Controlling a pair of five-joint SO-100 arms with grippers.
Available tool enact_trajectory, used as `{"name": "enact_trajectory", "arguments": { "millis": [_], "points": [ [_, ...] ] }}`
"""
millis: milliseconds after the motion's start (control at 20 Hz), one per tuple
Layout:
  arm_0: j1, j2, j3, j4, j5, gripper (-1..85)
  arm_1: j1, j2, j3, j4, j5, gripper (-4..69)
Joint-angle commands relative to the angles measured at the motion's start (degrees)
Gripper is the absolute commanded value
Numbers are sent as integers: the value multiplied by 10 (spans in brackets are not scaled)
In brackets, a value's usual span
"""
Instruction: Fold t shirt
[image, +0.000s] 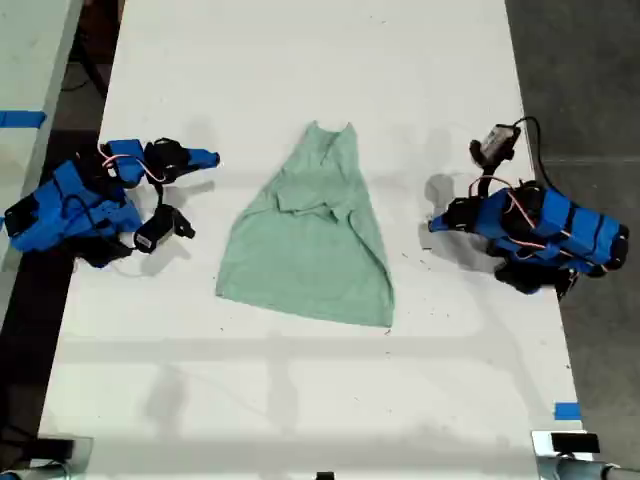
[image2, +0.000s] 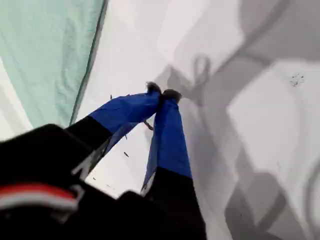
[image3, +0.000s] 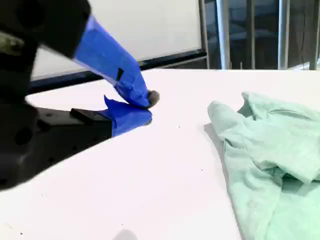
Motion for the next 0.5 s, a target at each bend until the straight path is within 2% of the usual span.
{"name": "enact_trajectory", "arguments": {
  "millis": [0,350,450],
  "points": [
    [-10,6,23,4,-5,-2,-41,5,28,-40,187,14],
    [-9,6,23,4,-6,-2,-45,5,23,-39,187,14],
    [-9,6,23,4,-7,-2,-73,4,-6,-19,149,14]
  ]
}}
